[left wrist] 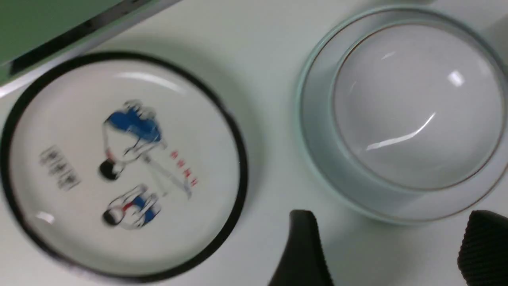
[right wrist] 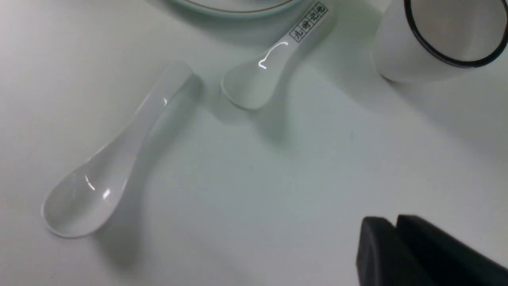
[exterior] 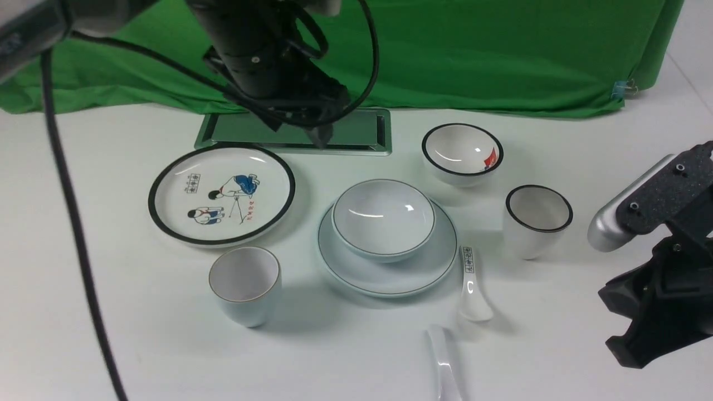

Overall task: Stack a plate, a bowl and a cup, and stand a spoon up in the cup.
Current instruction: Use the left arm to grab a blue teacup

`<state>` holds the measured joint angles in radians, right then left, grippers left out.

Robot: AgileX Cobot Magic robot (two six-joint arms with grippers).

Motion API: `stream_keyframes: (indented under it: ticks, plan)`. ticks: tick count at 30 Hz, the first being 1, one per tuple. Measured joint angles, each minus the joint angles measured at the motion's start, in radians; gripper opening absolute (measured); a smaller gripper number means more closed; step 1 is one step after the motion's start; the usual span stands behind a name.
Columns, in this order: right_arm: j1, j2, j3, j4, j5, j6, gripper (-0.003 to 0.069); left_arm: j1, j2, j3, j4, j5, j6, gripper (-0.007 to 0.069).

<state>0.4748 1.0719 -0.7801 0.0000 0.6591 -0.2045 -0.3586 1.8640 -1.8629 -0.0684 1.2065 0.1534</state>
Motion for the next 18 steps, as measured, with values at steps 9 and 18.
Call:
stream_keyframes:
  ticks: [9,18]
  plan:
    - [0.000,0.001,0.000,0.000,0.008,0.000,0.0095,0.020,-0.177,0.430,0.121,-0.070,-0.078,0.0391]
    - [0.000,0.001,0.000,0.000,-0.005,0.000,0.0096,0.020,-0.183,0.735,0.135,-0.387,-0.133,0.0353]
